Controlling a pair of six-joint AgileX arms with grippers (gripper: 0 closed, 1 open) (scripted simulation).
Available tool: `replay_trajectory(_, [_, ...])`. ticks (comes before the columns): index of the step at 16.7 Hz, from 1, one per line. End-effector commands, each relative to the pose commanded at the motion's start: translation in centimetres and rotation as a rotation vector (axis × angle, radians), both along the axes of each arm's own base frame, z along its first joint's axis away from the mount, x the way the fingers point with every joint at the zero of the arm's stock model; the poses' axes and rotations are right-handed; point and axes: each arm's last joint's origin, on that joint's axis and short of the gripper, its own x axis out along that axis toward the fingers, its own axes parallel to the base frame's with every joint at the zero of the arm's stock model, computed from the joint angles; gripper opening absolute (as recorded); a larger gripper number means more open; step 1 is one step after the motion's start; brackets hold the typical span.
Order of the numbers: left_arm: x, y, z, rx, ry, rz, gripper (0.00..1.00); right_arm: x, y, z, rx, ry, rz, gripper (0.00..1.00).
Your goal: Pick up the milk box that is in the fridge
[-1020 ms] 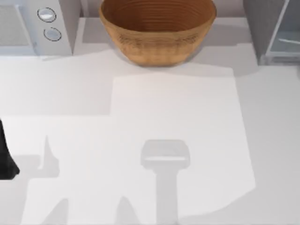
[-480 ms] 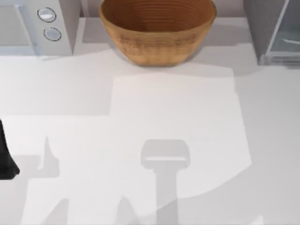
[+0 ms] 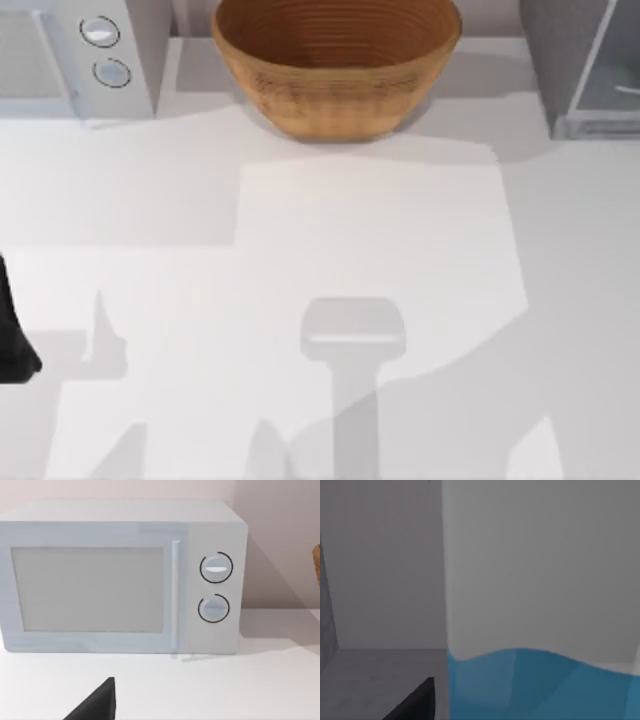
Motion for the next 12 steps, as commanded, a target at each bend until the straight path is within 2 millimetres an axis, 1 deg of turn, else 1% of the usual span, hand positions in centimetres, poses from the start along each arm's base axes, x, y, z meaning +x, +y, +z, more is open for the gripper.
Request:
replay_trajectory(2, [0.0, 0.0, 0.0, 0.0, 0.0, 0.0, 1.0, 0.9, 0.1, -0.06, 0.001, 0.005, 0.0, 1.0])
replay_trajectory(6, [0.0, 0.0, 0.0, 0.0, 0.0, 0.0, 1.0, 1.05, 0.12, -0.06, 0.001, 0.007, 0.0, 1.0])
replay_trajectory(12, [0.0, 0.0, 0.0, 0.0, 0.0, 0.0, 1.0, 1.05, 0.12, -0.06, 0.001, 0.007, 0.0, 0.55])
